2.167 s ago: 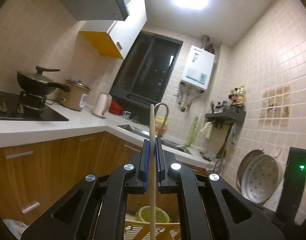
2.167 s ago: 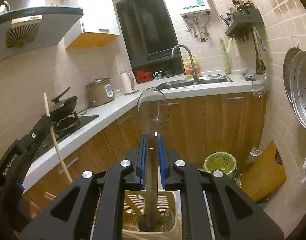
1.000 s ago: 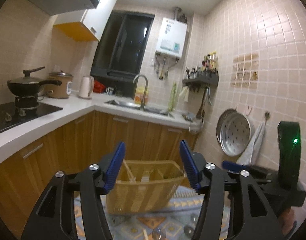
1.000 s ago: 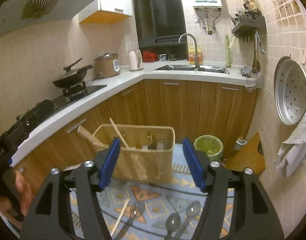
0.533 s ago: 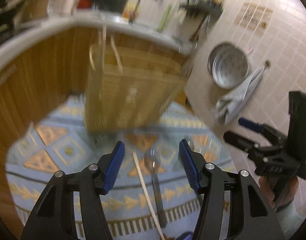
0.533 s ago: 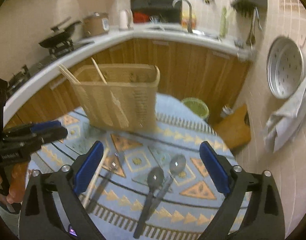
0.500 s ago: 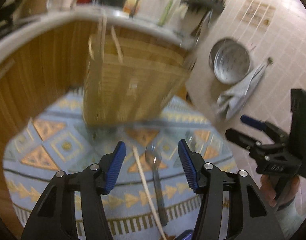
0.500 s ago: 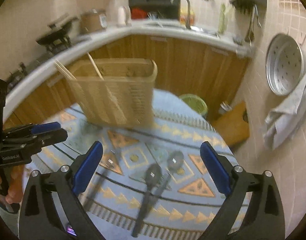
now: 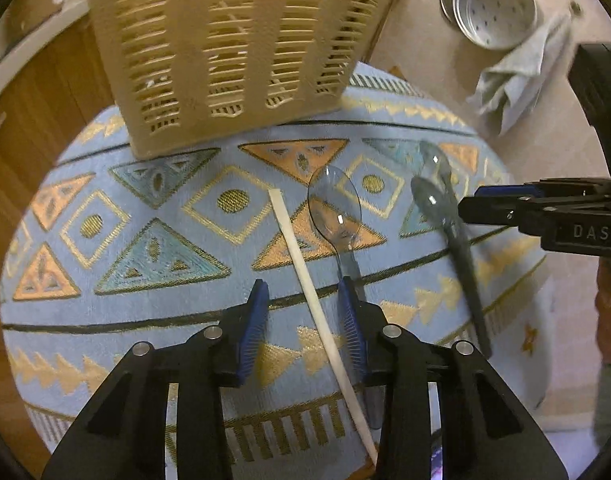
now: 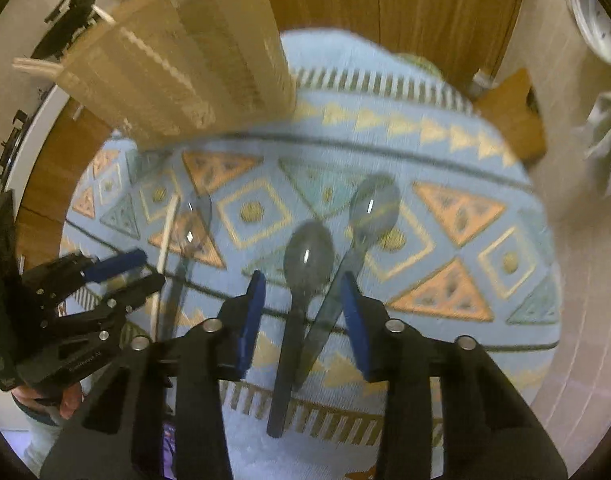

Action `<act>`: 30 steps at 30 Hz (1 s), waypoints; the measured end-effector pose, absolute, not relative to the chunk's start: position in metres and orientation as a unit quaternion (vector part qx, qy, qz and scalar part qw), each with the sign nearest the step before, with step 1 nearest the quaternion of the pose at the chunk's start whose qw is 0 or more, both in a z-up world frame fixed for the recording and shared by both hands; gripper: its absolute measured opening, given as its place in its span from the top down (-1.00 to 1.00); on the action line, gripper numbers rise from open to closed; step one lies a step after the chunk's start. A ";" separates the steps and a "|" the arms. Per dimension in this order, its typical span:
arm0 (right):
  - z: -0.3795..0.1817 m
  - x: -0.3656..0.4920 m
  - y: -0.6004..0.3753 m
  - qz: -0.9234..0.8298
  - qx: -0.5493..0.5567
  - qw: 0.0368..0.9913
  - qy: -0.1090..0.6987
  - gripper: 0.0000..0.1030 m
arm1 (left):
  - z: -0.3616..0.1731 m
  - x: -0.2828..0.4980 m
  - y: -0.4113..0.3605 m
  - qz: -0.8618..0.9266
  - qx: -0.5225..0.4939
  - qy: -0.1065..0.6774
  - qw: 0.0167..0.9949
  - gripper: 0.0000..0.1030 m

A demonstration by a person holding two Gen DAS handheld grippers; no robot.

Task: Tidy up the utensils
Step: 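Grasp the last chopstick with the left tool while the right tool grasps a clear spoon, then lift the chopstick and clear spoon toward the beige caddy with both tools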

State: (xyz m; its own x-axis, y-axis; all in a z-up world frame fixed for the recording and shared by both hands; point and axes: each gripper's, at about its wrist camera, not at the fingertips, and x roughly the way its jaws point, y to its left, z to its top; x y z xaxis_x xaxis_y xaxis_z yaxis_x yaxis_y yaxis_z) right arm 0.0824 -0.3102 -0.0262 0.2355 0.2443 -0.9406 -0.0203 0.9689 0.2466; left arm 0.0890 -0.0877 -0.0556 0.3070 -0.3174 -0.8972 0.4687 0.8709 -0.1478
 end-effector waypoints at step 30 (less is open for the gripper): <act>-0.044 0.078 -0.280 0.087 0.009 0.765 0.638 0.77 | -0.054 0.081 -0.084 -0.262 0.166 0.528 0.790 0.85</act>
State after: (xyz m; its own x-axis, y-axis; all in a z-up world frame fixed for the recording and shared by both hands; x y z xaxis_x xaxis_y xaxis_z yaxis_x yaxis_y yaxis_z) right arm 0.0785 -0.2796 -0.0436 0.1699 0.1445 -0.9748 -0.1207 0.9848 0.1249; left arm 0.0806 -0.0839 -0.0541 0.3046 -0.2387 -0.9221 0.5892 0.8079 -0.0145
